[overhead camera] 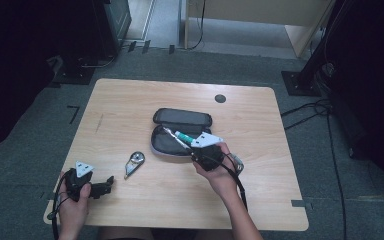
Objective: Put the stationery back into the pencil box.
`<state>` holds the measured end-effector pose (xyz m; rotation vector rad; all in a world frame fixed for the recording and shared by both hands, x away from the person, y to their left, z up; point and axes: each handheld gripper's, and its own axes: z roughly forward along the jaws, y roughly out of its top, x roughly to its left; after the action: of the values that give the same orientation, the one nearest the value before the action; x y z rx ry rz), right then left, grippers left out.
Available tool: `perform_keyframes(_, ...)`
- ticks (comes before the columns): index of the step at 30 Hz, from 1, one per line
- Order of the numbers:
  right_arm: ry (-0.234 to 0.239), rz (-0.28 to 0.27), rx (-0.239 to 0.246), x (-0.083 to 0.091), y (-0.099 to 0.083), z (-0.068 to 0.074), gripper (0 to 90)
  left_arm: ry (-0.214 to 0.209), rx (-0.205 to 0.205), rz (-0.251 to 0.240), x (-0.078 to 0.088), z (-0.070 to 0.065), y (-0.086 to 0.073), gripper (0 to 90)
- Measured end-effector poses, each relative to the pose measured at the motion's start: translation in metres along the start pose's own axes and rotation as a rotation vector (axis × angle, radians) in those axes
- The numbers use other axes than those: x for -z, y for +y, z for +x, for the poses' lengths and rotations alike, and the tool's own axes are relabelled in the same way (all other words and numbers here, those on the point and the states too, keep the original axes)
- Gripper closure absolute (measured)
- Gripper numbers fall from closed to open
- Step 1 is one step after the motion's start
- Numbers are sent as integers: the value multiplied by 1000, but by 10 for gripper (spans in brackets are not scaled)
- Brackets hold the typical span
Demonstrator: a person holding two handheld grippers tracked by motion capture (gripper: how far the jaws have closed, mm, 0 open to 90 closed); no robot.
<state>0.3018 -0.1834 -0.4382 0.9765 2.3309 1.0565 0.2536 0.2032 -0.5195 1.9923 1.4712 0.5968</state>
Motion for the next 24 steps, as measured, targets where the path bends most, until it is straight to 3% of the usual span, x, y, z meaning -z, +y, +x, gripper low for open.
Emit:
perform_keyframes(13, 19, 95, 4, -43, 11, -21, 812, 0, 2, -1, 0, 0, 0, 0)
perform_keyframes(18, 33, 116, -16, -51, 12, -25, 809, 0, -1, 1, 0, 0, 0, 0)
perform_keyframes(24, 12, 129, -28, -60, 11, -27, 789, 0, 1, -1, 0, 0, 0, 0)
